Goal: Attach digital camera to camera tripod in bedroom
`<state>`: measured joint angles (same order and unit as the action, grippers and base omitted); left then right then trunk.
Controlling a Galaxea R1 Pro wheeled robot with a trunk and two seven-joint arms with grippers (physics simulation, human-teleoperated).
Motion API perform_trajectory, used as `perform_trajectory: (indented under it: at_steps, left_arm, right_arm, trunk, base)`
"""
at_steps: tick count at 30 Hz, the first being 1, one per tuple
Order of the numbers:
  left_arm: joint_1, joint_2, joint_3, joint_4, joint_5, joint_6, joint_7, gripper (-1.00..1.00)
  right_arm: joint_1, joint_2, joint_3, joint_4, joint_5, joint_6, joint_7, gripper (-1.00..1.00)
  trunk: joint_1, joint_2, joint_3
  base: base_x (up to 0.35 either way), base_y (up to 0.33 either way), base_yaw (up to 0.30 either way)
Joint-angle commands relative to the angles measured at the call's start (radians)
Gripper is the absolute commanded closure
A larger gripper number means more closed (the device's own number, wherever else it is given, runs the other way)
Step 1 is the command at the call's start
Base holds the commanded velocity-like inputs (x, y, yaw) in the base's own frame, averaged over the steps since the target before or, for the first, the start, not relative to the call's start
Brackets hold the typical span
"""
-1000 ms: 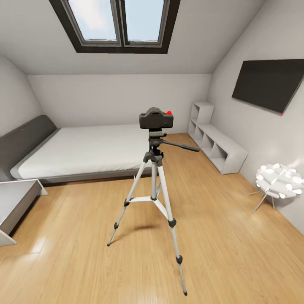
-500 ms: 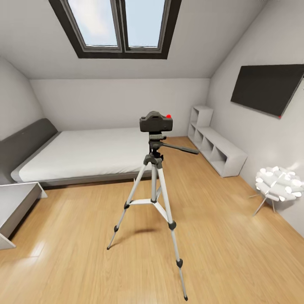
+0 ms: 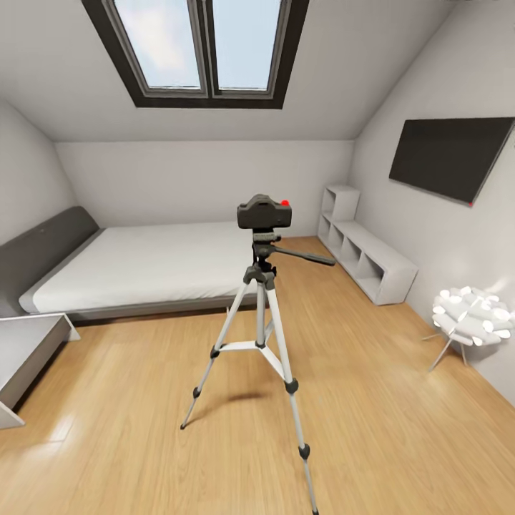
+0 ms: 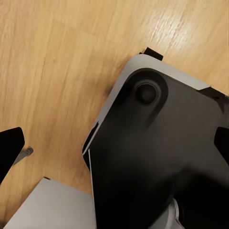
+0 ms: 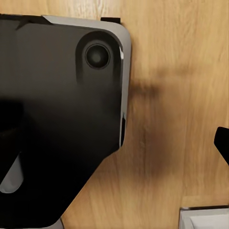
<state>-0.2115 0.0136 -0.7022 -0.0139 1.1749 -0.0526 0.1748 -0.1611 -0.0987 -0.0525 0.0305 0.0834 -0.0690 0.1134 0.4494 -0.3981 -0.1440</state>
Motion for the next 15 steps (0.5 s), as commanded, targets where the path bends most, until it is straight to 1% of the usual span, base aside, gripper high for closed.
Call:
perform_trajectory:
  at_steps: [1,15]
  left_arm:
    - [0.000,0.000,-0.010,-0.001,0.008,-0.002,0.005,-1.00]
    - [0.000,0.000,-0.012,-0.001,0.008,-0.003,0.005,-1.00]
  right_arm:
    - [-0.002,0.000,-0.006,0.003,0.009,-0.010,0.002,-1.00]
    - [-0.002,-0.001,-0.006,0.003,0.009,-0.011,0.000,-1.00]
  trunk:
    - [0.001,-0.002,0.000]
    - [0.001,-0.002,0.023]
  base:
    - [0.000,0.000,0.000]
    - [0.000,0.000,0.000]
